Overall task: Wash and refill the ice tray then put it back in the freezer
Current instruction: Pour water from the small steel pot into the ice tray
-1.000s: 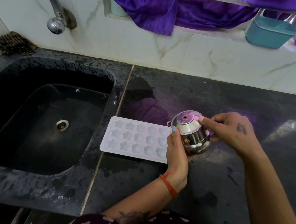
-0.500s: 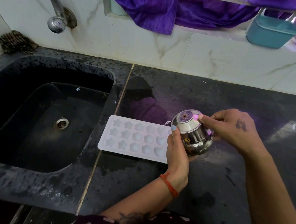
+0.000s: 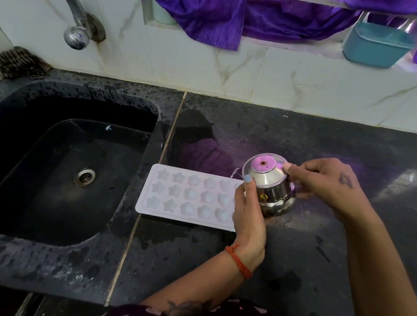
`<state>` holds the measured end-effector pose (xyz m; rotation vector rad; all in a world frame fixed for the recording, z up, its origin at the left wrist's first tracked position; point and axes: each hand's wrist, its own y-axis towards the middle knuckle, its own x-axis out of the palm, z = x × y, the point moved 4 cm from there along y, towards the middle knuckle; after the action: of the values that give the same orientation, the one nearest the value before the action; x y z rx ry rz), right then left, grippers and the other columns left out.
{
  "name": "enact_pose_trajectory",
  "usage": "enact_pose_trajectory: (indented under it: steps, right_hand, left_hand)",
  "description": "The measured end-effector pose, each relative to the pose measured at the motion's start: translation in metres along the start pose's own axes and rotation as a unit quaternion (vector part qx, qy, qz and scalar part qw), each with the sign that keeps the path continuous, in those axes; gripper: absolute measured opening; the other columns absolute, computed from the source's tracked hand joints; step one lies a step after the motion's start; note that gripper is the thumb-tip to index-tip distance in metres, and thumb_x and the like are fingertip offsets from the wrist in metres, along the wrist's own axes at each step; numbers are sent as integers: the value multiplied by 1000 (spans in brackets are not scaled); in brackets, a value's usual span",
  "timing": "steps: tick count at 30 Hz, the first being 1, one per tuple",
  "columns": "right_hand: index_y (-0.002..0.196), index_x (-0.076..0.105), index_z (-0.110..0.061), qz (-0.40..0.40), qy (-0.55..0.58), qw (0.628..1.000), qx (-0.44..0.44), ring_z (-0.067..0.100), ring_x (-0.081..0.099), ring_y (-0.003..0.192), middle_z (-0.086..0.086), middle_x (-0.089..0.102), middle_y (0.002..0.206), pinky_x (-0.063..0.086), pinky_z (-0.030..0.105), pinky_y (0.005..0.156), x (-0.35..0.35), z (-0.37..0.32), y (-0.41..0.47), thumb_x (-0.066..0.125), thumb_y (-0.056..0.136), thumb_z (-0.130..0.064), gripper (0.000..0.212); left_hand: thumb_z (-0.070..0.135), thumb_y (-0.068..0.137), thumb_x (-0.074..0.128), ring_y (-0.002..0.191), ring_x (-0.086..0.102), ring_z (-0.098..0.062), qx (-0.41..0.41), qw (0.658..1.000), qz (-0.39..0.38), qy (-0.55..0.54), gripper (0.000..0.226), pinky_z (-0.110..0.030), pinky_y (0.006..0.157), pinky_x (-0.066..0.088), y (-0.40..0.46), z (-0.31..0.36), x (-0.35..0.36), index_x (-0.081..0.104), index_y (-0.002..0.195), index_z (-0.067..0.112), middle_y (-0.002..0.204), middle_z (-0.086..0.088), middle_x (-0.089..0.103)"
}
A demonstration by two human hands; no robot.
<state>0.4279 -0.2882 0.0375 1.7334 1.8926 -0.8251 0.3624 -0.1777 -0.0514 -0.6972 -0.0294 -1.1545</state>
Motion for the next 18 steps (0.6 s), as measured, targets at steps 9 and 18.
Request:
enact_pose_trajectory:
  steps: [9, 18]
  right_hand:
    - [69, 73, -6, -2, 108, 994, 22, 22, 69, 68, 15, 71, 69, 57, 31, 65, -3, 10, -5, 70, 82, -33, 29]
    - [57, 70, -20, 39, -44, 998, -14, 13, 68, 59, -3, 68, 53, 58, 39, 72, -17, 3, -12, 65, 79, -51, 38]
  left_hand:
    - [99, 42, 41, 113, 58, -15, 25, 999, -9, 17, 74, -43, 100, 47, 0, 0, 3, 55, 99, 53, 120, 11, 61]
    - [63, 90, 33, 108, 64, -20, -49, 996, -70, -30, 55, -31, 76, 60, -7, -8, 16, 47, 131, 30, 127, -3, 61]
